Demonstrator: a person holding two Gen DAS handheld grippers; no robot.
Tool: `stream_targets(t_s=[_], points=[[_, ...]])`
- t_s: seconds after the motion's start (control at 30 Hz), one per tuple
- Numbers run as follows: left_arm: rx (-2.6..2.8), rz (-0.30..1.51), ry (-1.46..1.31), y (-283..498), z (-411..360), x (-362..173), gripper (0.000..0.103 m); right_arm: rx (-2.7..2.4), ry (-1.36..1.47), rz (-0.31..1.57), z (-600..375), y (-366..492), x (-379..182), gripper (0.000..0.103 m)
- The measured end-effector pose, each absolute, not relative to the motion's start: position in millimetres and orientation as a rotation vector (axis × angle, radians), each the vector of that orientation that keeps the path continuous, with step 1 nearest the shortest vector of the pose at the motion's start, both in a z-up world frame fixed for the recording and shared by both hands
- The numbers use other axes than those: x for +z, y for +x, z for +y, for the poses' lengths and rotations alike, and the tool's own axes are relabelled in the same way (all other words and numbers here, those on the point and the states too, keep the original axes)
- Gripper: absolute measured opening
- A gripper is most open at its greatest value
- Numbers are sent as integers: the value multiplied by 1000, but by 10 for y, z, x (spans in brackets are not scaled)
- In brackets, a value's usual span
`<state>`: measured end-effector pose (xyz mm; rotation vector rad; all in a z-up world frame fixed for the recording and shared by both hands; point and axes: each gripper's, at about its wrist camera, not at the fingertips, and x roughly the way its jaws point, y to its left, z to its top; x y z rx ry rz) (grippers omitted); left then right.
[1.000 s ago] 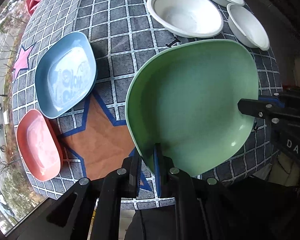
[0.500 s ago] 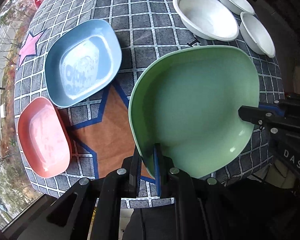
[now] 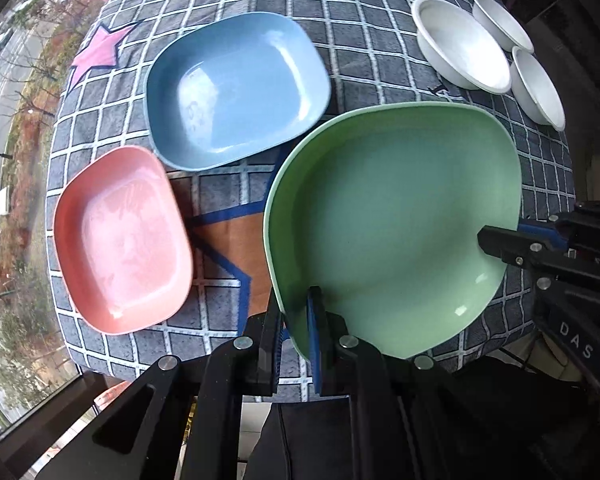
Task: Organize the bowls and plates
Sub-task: 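Carry the green plate with the right gripper over the pink plate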
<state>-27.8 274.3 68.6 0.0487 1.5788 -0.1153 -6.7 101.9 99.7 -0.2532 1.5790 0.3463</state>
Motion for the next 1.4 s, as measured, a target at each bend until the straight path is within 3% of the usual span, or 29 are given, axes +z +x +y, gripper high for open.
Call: stream_targets(t_s=[0.5,0.93,1.13,1.23,1.27,1.3,1.33,1.37,1.4], points=[[85,1544,-98,-705,3813,779,12,497,-368,1560,2285,-243,877,9],[278,1572,-135,-373,4716,647,16,546,-285,1603,3414,110,650,9],[273,1536,-129,-385,4634,694,27,418,-262,1572,3199,127,624,9],[234,1522,-151,-370,4417,722,42,362,-206,1588,3011,157,582,9],[225,1516,-155,-379,4315,735,53,339,-192,1594,2942,125,563,10],[209,1508,-159,-387,4224,760,64,325,-180,1600,2878,107,550,14],[193,1499,-160,-402,4123,796,69,313,-165,1607,2806,101,539,42],[178,1491,-157,-407,4024,831,76,292,-146,1614,2724,91,526,79],[151,1481,-151,-402,3900,871,77,263,-126,1605,2654,82,539,83]])
